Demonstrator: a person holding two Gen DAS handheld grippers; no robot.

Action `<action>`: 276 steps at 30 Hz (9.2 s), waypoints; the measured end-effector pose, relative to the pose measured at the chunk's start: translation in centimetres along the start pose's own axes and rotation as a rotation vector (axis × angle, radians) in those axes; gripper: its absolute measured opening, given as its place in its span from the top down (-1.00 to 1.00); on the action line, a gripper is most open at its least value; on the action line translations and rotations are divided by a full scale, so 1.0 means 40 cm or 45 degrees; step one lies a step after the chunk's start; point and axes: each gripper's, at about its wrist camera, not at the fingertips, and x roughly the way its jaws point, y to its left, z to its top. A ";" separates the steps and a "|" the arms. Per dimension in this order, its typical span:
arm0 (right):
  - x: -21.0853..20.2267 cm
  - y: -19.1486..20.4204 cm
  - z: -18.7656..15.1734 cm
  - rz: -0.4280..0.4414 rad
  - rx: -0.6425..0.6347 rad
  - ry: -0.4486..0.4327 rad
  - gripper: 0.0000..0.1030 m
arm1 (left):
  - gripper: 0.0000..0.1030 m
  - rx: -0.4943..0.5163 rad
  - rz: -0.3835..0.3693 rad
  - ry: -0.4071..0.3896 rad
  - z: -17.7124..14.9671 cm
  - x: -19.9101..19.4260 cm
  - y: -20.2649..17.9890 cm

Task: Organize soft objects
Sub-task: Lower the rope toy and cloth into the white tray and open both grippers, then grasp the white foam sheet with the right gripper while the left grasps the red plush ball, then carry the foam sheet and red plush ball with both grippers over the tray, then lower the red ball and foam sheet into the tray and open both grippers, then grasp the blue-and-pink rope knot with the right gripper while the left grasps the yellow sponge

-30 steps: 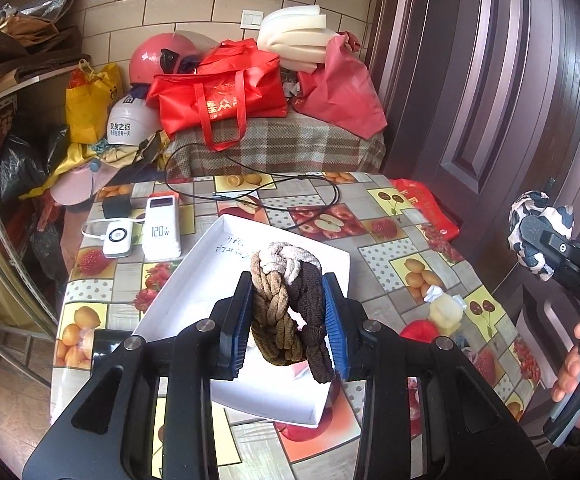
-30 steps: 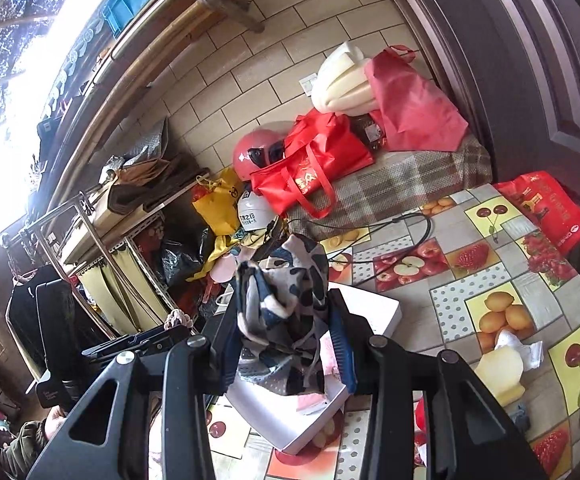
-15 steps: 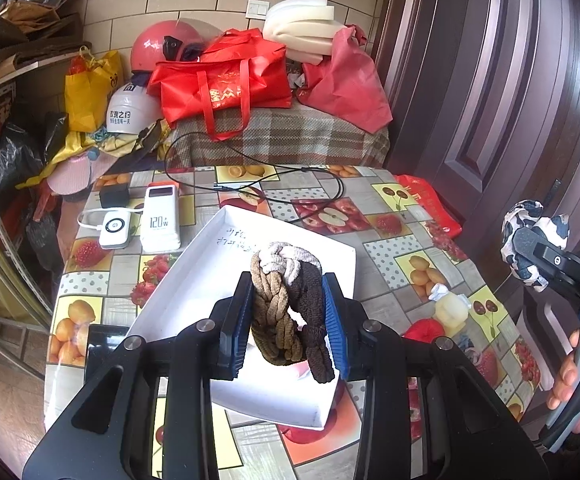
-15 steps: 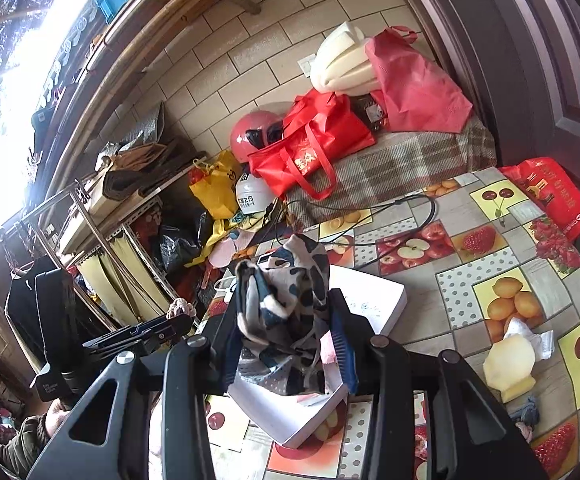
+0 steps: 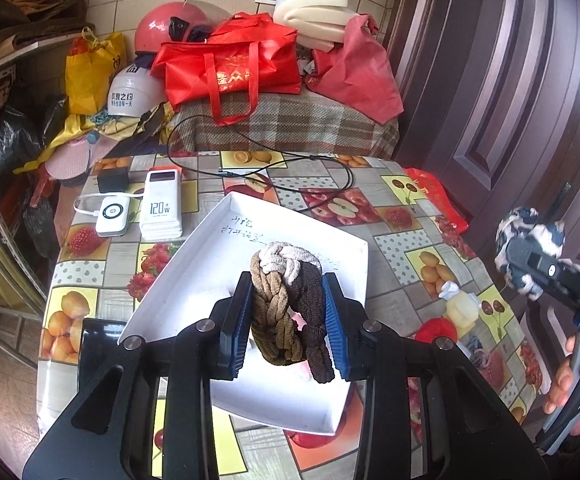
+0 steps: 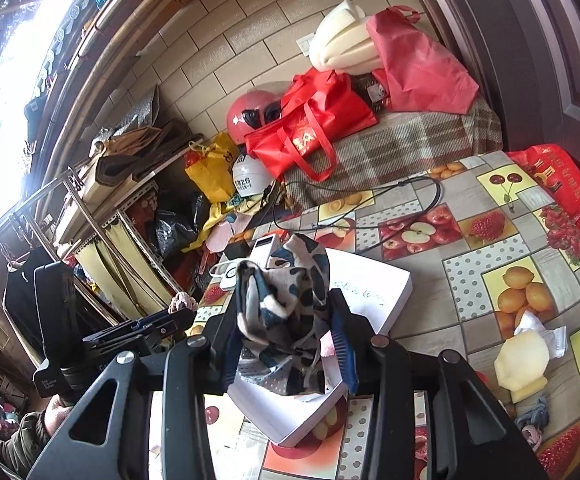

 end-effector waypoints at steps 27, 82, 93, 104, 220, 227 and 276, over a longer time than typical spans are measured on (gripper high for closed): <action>0.444 0.017 -0.115 -0.108 -0.274 0.419 -1.00 | -1.00 -0.116 0.215 0.124 -0.006 0.306 0.155; 0.092 -0.256 -0.317 -0.584 -0.538 0.411 -1.00 | -0.99 0.237 -0.188 0.264 -0.172 0.170 -0.280; 0.137 -0.281 -0.355 -0.447 -0.618 0.629 -0.74 | -0.99 0.294 -0.242 0.423 -0.201 0.332 -0.364; -0.087 -0.277 -0.309 -0.462 -0.435 0.405 -0.74 | -0.99 0.448 -0.361 0.547 -0.256 0.490 -0.555; 0.479 -0.025 -0.058 -0.251 -0.204 0.297 -1.00 | -1.00 -0.136 0.255 0.273 -0.084 0.301 0.167; 0.444 -0.010 -0.066 -0.251 -0.202 0.283 -1.00 | -1.00 -0.132 0.270 0.222 -0.069 0.255 0.156; -0.049 -0.428 -0.285 -0.799 0.019 0.302 -0.88 | -0.99 0.219 -0.198 0.387 -0.141 0.254 -0.348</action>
